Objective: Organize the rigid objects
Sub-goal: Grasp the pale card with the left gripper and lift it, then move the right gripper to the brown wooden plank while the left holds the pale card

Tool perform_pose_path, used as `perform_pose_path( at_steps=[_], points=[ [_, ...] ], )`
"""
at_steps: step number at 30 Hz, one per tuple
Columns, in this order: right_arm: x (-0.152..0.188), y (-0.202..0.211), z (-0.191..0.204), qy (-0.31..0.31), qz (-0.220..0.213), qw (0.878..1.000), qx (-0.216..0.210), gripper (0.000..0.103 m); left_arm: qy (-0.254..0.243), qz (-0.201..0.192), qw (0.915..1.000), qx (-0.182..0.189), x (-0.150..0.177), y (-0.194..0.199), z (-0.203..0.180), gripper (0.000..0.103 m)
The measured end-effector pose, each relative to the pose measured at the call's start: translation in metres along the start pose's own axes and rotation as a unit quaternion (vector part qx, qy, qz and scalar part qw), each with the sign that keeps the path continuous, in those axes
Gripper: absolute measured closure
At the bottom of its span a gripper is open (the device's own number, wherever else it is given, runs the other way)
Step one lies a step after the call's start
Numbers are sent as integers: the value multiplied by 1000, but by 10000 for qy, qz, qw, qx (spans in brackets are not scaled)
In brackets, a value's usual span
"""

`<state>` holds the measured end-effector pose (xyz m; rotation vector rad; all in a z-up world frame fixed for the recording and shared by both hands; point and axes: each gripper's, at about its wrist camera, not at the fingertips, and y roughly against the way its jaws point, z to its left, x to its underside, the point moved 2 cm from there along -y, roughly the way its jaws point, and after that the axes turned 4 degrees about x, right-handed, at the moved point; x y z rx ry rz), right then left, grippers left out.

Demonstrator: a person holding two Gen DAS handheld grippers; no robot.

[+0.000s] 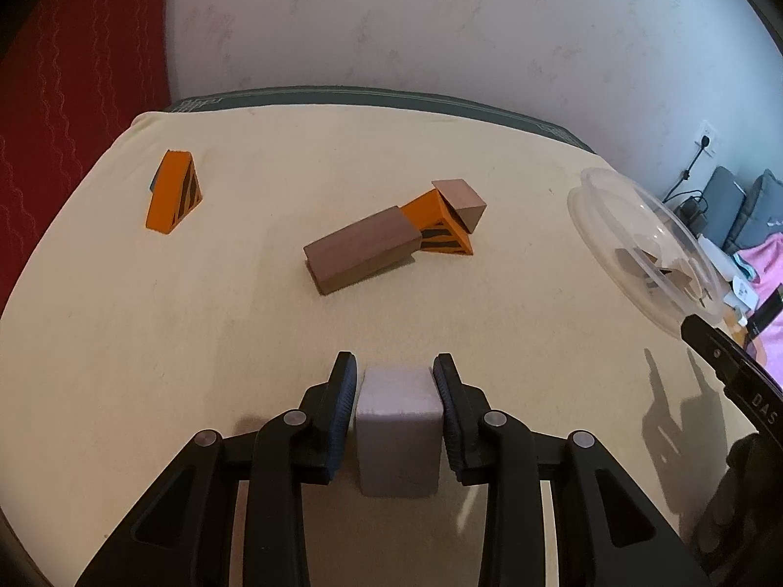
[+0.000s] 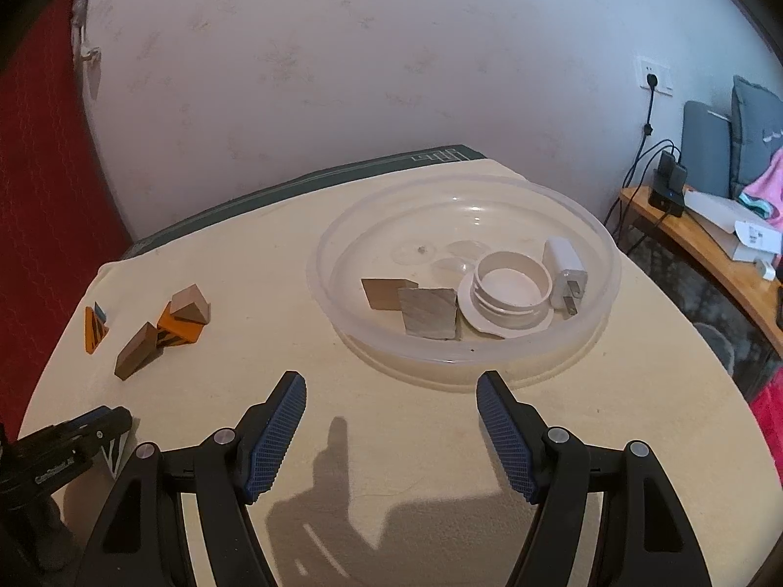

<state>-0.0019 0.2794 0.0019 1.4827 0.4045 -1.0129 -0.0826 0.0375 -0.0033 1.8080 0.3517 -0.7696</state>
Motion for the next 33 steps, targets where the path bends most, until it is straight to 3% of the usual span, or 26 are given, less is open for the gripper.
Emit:
perform_pose_path(
  at_steps=[7, 20, 23, 27, 33],
  points=[
    [1, 2, 15, 214, 9, 9997, -67, 27, 62, 8, 9999, 102, 8, 10, 5, 54],
    [7, -5, 48, 406, 386, 9966, -612, 27, -100, 68, 9998, 162, 14, 12, 1, 54],
    [6, -10, 53, 338, 520, 9952, -752, 27, -53, 63, 9998, 184, 14, 12, 1, 56],
    [3, -14, 63, 356, 570, 9940, -860, 27, -88, 38, 9997, 212, 14, 13, 0, 72],
    [-8, -17, 80, 431, 560, 9922, -1029, 27, 69, -309, 9995, -6, 7, 29, 10, 72]
  ],
)
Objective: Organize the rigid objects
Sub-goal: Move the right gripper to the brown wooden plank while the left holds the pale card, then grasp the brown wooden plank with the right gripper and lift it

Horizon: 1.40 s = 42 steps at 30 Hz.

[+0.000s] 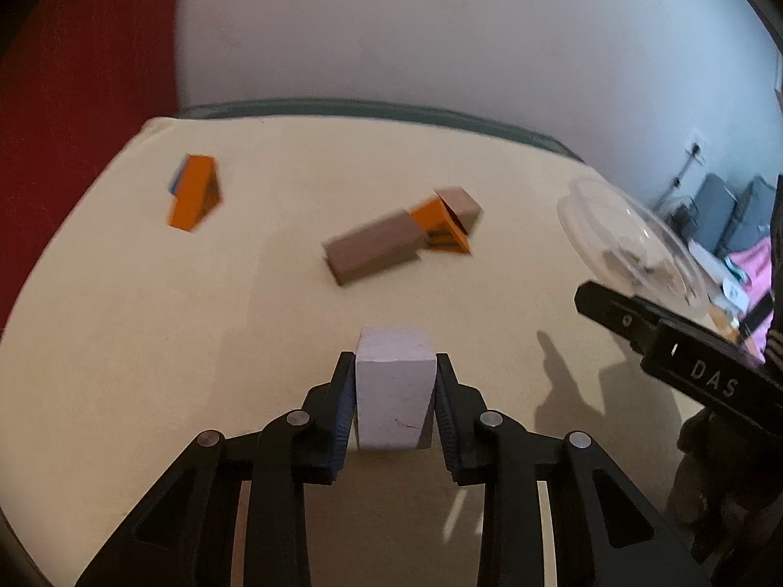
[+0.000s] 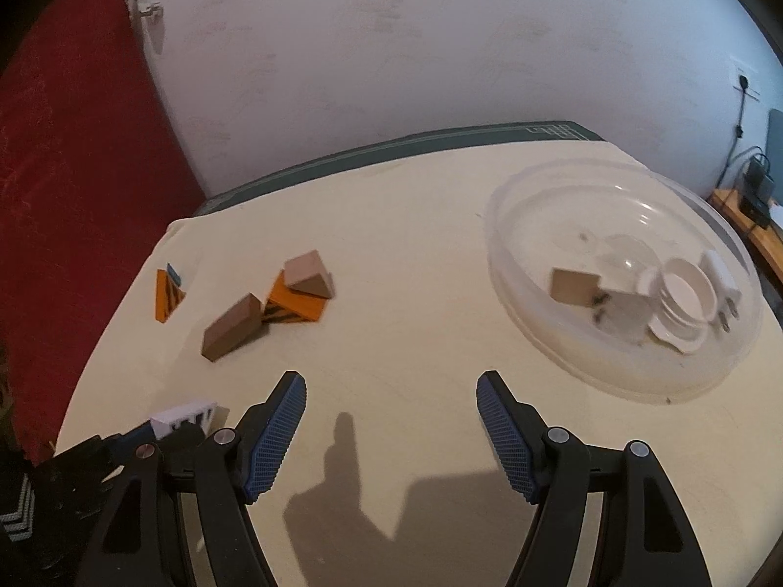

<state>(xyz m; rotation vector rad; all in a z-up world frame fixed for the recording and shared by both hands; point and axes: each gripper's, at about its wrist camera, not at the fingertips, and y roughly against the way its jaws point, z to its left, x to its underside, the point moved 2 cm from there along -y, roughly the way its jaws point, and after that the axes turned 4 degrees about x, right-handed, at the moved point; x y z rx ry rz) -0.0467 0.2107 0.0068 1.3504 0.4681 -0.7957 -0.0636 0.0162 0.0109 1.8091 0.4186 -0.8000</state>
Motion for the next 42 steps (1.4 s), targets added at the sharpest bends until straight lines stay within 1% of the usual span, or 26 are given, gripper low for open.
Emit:
perform_pose_path(
  at_steps=[3, 5, 8, 12, 18, 22, 25, 28, 33, 40, 42],
  points=[
    [-5, -7, 8, 53, 38, 10000, -54, 27, 140, -163, 9997, -133, -4, 8, 9, 72],
    [-9, -14, 11, 36, 105, 9999, -90, 27, 240, -226, 9991, -283, -5, 10, 19, 72],
    [-13, -22, 16, -25, 200, 9997, -163, 27, 357, -224, 9980, -481, -5, 10, 31, 72],
    [-14, -30, 29, -15, 354, 9985, -413, 27, 467, -211, 9971, -566, -4, 12, 40, 72],
    [-13, -40, 57, 327, 431, 9962, -685, 27, 460, -241, 9960, -725, 0, 16, 49, 72],
    [-16, -50, 79, 700, 462, 9929, -841, 27, 515, -277, 9942, -904, 7, 22, 63, 72],
    [-17, -59, 97, 1019, 484, 9895, -905, 23, 646, -243, 9930, -962, 10, 23, 73, 72],
    [-18, -68, 110, 1248, 540, 9865, -910, 23, 711, -248, 9926, -949, 10, 23, 77, 72],
    [-18, -78, 122, 1389, 641, 9841, -900, 23, 686, -232, 9930, -928, 11, 22, 76, 72],
    [-15, -82, 133, 1810, 722, 9794, -535, 22, 751, -214, 9928, -907, 12, 23, 76, 72],
    [-13, -82, 134, 1923, 697, 9782, -373, 25, 736, -217, 9929, -906, 12, 22, 75, 72]
  ],
)
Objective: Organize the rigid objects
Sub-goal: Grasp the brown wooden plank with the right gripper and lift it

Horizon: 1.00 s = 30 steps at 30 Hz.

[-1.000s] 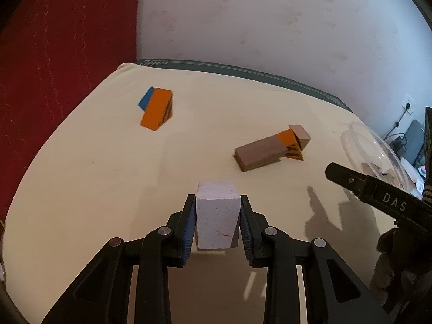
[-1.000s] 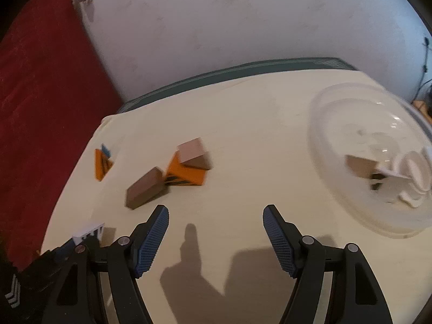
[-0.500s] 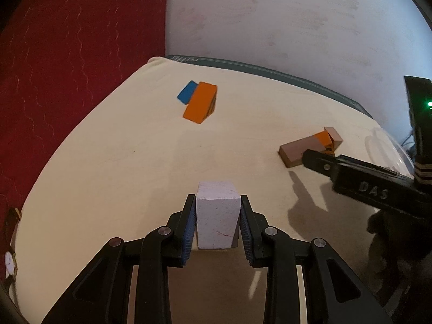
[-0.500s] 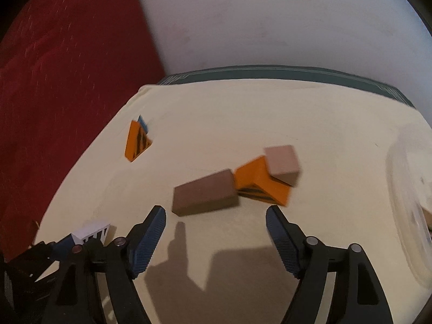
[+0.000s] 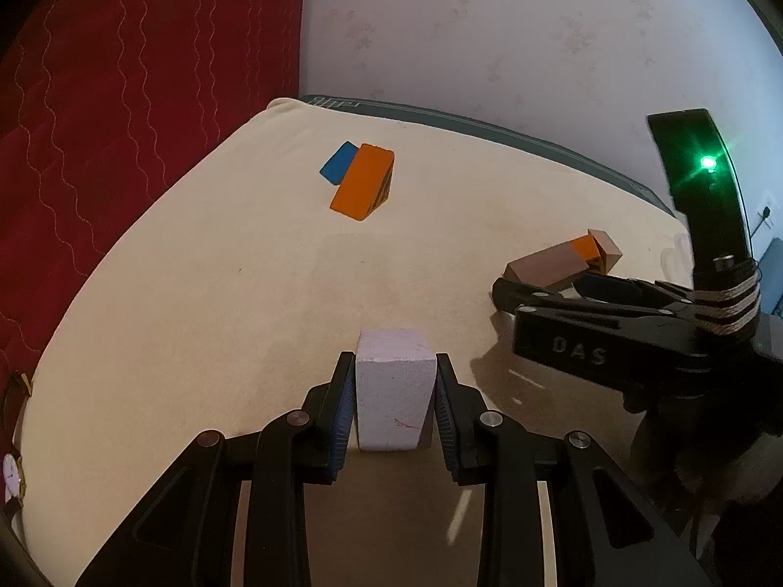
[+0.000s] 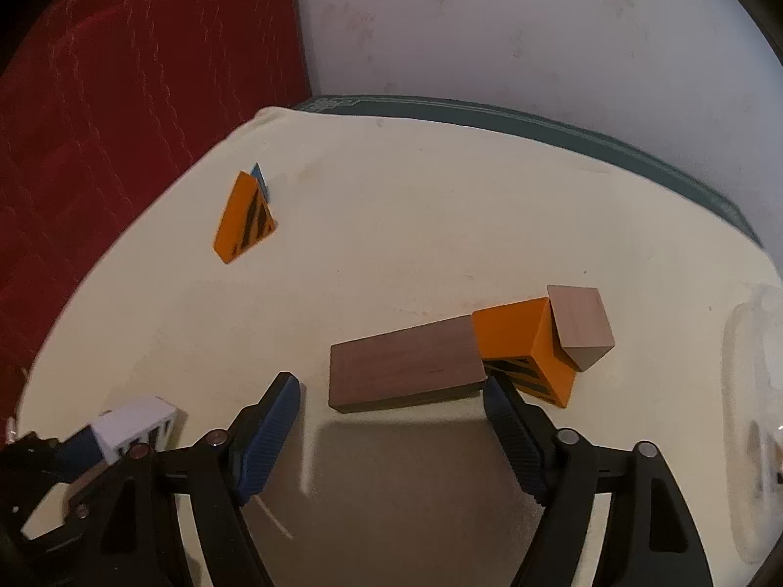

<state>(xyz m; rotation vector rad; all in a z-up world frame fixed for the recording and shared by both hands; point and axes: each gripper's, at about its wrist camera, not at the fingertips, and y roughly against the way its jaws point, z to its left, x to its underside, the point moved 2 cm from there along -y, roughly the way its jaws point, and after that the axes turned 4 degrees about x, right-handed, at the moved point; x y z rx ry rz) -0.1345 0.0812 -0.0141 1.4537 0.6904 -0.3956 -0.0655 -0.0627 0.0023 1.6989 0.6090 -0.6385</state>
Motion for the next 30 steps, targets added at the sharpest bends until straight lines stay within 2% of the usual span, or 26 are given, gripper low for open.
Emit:
perform_pose_path(
  at_steps=[4, 11, 17, 26, 30],
  points=[
    [-1, 0, -2, 27, -49, 9998, 186, 39, 12, 1, 10000, 4, 0, 0, 0, 72],
    [3, 9, -15, -208, -114, 9997, -25, 40, 15, 6, 10000, 18, 0, -1, 1, 72],
    [10, 36, -25, -495, -359, 9977, -296, 40, -10, -6, 10000, 36, -1, -1, -1, 72],
    [23, 62, -42, -945, -551, 9936, -266, 40, -44, -27, 9999, 124, -2, -4, -3, 72],
    [33, 70, -54, -1137, -586, 9916, -183, 40, -60, -22, 9994, 335, -2, -3, -7, 72]
  ],
)
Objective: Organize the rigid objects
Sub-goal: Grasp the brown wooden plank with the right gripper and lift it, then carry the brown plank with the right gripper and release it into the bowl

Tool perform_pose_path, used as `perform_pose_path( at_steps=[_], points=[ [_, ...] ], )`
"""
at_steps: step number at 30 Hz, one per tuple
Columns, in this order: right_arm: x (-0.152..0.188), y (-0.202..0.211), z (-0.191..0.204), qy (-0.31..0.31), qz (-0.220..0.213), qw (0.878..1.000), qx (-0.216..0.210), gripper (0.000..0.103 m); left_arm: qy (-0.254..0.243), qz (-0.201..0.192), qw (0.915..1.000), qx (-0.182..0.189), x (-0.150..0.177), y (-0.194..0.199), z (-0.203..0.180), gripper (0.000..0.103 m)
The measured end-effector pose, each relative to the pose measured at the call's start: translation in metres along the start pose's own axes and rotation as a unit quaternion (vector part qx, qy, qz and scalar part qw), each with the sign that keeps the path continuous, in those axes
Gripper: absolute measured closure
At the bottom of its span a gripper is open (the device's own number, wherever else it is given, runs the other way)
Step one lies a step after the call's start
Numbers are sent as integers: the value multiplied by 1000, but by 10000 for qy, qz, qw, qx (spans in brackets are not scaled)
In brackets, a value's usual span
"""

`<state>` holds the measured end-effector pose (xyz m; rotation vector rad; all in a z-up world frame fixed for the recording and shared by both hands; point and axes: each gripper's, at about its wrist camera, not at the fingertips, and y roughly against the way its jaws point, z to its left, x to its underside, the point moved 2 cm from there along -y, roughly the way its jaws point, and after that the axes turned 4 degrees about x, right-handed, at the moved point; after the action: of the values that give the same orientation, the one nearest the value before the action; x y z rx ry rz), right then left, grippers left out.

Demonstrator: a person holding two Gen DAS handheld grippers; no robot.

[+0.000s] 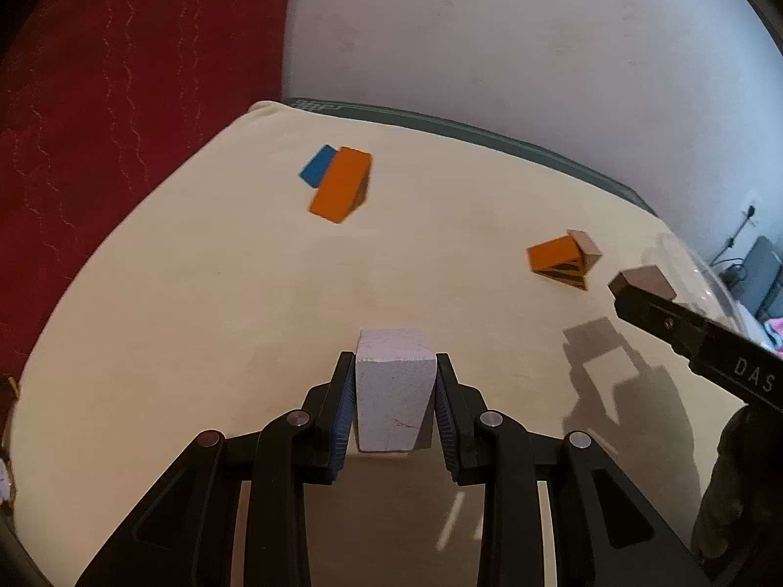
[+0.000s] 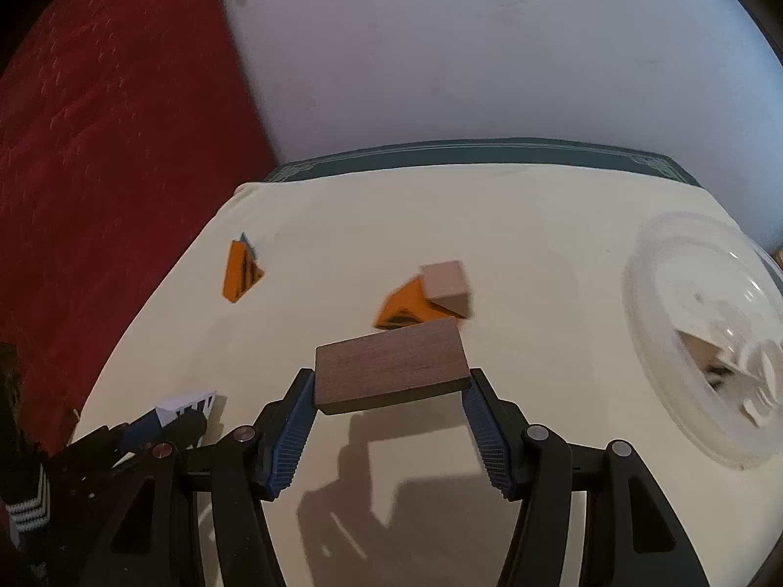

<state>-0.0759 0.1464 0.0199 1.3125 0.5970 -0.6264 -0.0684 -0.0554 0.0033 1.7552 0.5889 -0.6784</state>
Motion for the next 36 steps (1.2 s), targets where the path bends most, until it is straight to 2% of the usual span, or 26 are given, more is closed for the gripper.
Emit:
perform_pose_path(
  at_steps=[7, 19, 29, 36],
  points=[
    [16, 17, -32, -353, -49, 9991, 224, 40, -241, -45, 9995, 177, 2, 4, -15, 72],
    [28, 49, -85, -886, -333, 9939, 568, 40, -429, -170, 9988, 189, 5, 15, -33, 72],
    [29, 87, -144, -1475, -796, 9806, 1015, 40, -661, -23, 9973, 310, 8, 13, -63, 72],
    [32, 94, -173, -1767, -931, 9720, 1238, 40, -848, 11, 9958, 336, 9, 13, -84, 72]
  ],
)
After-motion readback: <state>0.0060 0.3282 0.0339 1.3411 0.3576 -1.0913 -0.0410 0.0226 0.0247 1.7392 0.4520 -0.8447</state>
